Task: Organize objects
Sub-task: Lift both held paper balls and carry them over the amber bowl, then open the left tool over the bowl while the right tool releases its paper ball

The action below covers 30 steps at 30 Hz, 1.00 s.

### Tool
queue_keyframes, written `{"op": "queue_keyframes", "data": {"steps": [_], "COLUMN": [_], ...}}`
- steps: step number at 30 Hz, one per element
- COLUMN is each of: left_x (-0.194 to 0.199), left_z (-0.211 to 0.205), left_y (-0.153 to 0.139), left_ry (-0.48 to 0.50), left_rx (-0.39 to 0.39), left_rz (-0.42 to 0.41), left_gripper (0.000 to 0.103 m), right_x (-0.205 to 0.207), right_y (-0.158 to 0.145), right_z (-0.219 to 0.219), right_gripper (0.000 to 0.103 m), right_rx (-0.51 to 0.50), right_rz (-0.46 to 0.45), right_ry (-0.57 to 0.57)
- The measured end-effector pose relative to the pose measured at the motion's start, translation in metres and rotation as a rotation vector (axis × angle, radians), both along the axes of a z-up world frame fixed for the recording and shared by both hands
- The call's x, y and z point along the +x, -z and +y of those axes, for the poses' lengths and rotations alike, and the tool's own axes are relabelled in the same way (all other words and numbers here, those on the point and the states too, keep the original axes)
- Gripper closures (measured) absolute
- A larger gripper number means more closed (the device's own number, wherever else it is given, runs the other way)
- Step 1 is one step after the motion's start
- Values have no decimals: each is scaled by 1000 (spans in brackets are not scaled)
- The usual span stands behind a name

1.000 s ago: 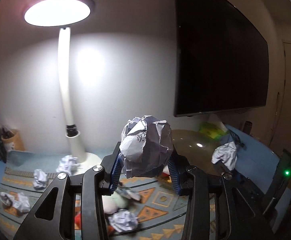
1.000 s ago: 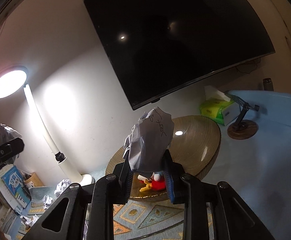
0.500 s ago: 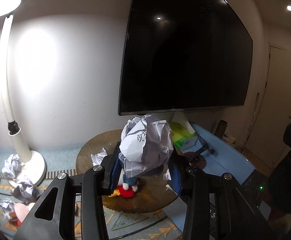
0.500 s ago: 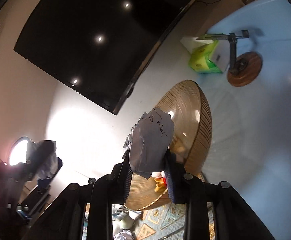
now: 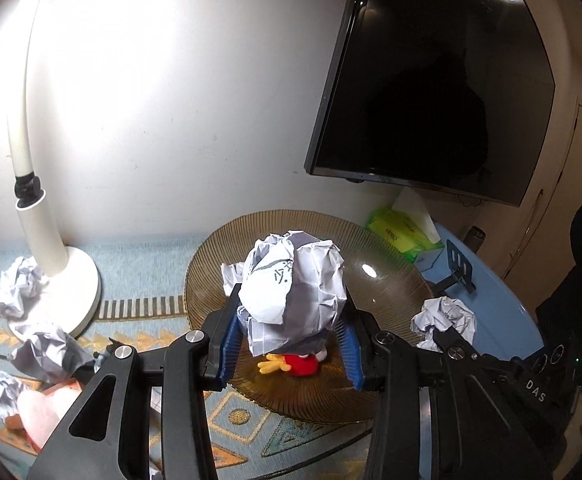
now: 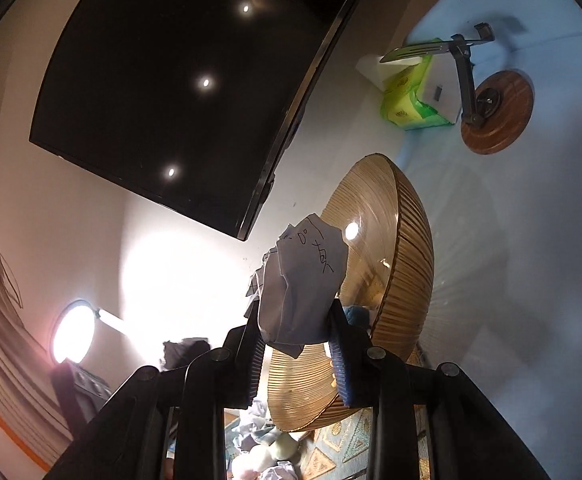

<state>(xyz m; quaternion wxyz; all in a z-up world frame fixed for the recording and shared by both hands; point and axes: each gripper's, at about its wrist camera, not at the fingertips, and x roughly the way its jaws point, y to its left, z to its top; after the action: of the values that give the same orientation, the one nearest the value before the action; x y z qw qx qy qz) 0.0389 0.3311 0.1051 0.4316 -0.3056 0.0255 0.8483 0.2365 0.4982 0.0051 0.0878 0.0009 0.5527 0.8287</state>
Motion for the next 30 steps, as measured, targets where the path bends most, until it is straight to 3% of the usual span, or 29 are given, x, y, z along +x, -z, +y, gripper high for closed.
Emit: {"op": "queue_keyframes", "data": {"steps": [4, 9, 15, 17, 18, 21, 22, 30], "left_x": [-9, -19, -20, -24, -27, -31, -31, -24], "left_z": [9, 13, 15, 15, 11, 5, 2, 3], "left_y": [16, 45, 50, 50, 48, 46, 46, 42], "left_ry": [0, 28, 5, 13, 15, 14, 1, 0], "left_rx": [-64, -127, -117, -87, -63, 37, 51, 36], "left_rz": [-66, -229, -190, -212, -226, -281, -293, -249], "left_gripper": [64, 60, 54, 46, 37, 21, 21, 21], "right_x": [-1, -1, -7, -8, -8, -8, -8, -13], "right_y": [0, 2, -3, -5, -6, -6, -7, -15], "right_z": [-2, -4, -9, -10, -11, -13, -13, -22], "right_gripper": [74, 71, 69, 66, 65, 51, 46, 45], "right_rx": [5, -3, 27, 39, 43, 39, 38, 112], "right_rz": [-2, 14, -19, -28, -29, 1, 8, -49], "right_ry": [-10, -24, -43, -40, -40, -50, -55, -43]}}
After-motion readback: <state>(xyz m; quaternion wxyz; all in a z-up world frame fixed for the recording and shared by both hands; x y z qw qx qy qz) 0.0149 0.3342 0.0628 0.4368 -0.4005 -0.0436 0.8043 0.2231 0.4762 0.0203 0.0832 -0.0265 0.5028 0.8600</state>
